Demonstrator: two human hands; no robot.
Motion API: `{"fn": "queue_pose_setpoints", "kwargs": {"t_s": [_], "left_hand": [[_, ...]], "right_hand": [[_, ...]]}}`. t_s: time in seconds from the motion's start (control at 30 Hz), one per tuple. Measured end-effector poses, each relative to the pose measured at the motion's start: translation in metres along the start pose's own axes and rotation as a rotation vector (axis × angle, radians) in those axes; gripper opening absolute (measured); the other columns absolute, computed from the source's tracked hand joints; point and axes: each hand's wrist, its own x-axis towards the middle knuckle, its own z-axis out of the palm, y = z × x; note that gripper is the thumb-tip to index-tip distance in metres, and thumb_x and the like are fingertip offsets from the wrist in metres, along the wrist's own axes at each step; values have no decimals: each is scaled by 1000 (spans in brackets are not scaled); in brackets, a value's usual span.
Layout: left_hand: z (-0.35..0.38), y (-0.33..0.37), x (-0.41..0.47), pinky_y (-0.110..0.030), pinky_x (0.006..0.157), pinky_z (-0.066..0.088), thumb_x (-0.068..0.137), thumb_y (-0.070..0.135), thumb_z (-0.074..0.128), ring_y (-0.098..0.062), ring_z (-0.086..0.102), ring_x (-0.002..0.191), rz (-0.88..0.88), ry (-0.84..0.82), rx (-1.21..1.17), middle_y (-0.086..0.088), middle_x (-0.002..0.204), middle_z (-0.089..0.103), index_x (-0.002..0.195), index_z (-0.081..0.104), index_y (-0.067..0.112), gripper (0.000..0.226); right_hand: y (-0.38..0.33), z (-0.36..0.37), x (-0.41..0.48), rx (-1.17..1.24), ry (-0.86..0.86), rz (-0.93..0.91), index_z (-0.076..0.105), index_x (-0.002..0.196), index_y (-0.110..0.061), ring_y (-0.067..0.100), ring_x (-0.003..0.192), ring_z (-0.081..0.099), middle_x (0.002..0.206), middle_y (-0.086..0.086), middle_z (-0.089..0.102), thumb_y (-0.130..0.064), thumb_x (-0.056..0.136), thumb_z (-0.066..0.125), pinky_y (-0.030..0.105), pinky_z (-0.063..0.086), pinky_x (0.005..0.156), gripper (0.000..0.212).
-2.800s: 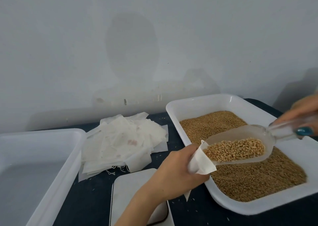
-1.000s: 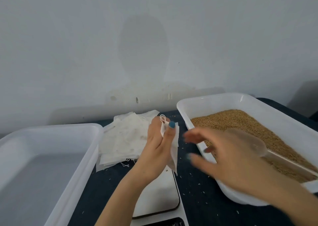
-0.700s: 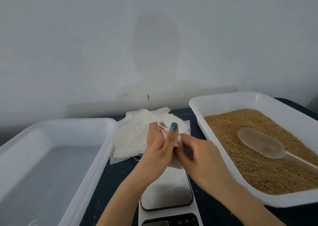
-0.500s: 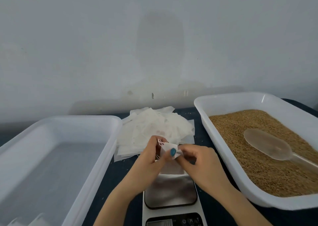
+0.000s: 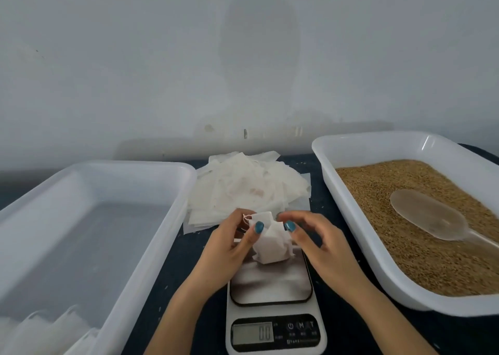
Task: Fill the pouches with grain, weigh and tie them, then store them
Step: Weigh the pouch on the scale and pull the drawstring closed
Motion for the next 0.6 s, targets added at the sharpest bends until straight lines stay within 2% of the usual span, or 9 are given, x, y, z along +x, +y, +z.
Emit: {"fn": "queue_pose_setpoints", "kwargs": {"t_s": [0.07, 0.2, 0.4, 0.6], "left_hand": [[0, -1, -1, -33, 81, 55, 85, 65, 49, -11, 64, 96, 5, 8, 19, 10, 101, 66, 114, 56, 26, 50], [1, 0, -2, -37, 83, 55, 84, 67, 48, -11, 63, 99, 21, 20, 45, 12, 106, 65, 119, 55, 26, 55], [0, 1, -3, -40, 84, 56, 82, 65, 52, -10, 62, 97, 46, 25, 27, 23, 104, 62, 112, 52, 34, 43], [-2, 3, -2, -36, 86, 54, 78, 65, 56, -9, 60, 100, 61, 36, 43, 26, 105, 60, 109, 51, 39, 41]], "right_hand": [[2, -1, 0, -16, -10, 1, 67, 117, -35, 2, 118, 57, 117, -22, 66, -59, 91, 57, 39, 50, 100, 37], [0, -2, -2, -100, -50, -62, 62, 121, -39, 1, 123, 52, 121, -24, 61, -70, 80, 59, 26, 45, 101, 51], [2, -3, -2, -145, -61, -134, 60, 121, -41, 5, 121, 52, 119, -25, 59, -59, 74, 74, 18, 41, 96, 52], [2, -3, -2, -152, -58, -151, 58, 121, -42, 4, 121, 51, 121, -25, 58, -58, 70, 77, 11, 38, 96, 57]]}}
